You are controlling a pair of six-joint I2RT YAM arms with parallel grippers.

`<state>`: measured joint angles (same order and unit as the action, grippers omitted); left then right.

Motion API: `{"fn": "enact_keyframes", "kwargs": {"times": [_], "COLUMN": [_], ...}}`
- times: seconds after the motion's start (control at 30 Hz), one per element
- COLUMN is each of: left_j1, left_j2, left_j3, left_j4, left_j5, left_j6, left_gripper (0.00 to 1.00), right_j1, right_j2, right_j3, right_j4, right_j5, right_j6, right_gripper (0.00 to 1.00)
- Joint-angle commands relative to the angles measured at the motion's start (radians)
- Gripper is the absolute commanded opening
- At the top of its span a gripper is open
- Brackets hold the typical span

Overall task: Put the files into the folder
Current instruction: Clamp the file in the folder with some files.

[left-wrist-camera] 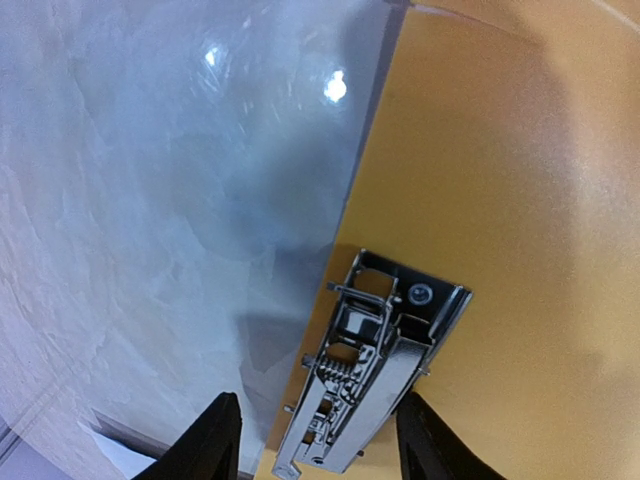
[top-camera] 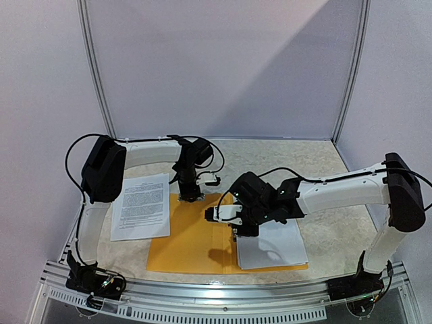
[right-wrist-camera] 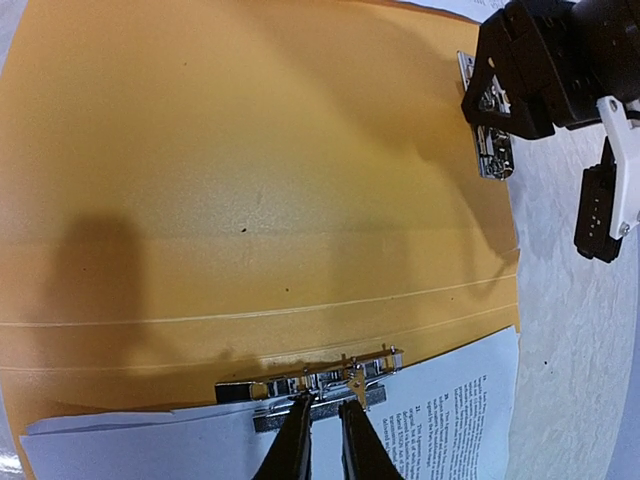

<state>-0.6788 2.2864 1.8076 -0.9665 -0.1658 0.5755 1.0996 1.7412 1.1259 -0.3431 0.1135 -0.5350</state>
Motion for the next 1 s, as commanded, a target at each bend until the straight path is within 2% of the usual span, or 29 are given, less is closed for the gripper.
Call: {"fn": "enact_keyframes", "kwargs": {"times": [0.0, 0.13, 0.5, 0.97], "left_j1": [0.021, 0.021, 0.021, 0.021], "left_j2": [0.072, 0.076, 0.079, 0.089], "left_j3": [-0.010, -0.004, -0.002, 0.010], "left_j4": [-0.024, -0.025, -0.031, -0.040], "left_j5": [0.009, 0.005, 0.004, -0.001], "left_j6": [0.000, -0.001, -0.001, 0.003], "left_gripper": [0.56, 0.56, 0.56, 0.57], "right_j1": [-0.002, -0.001, -0.016, -0.015], "right_j2": [-0.055, -0.079, 0.007, 0.027], "right_j3": [0.025, 0.005, -0.009, -0.018], "right_j4": [0.021, 0.027, 0.027, 0.008], "right_j5": [-0.011, 0.007, 0.022, -0.013], "right_j6": [-0.005, -0.015, -0.016, -0.010], "right_gripper": [0.14, 0.16, 0.18, 0.12]}}
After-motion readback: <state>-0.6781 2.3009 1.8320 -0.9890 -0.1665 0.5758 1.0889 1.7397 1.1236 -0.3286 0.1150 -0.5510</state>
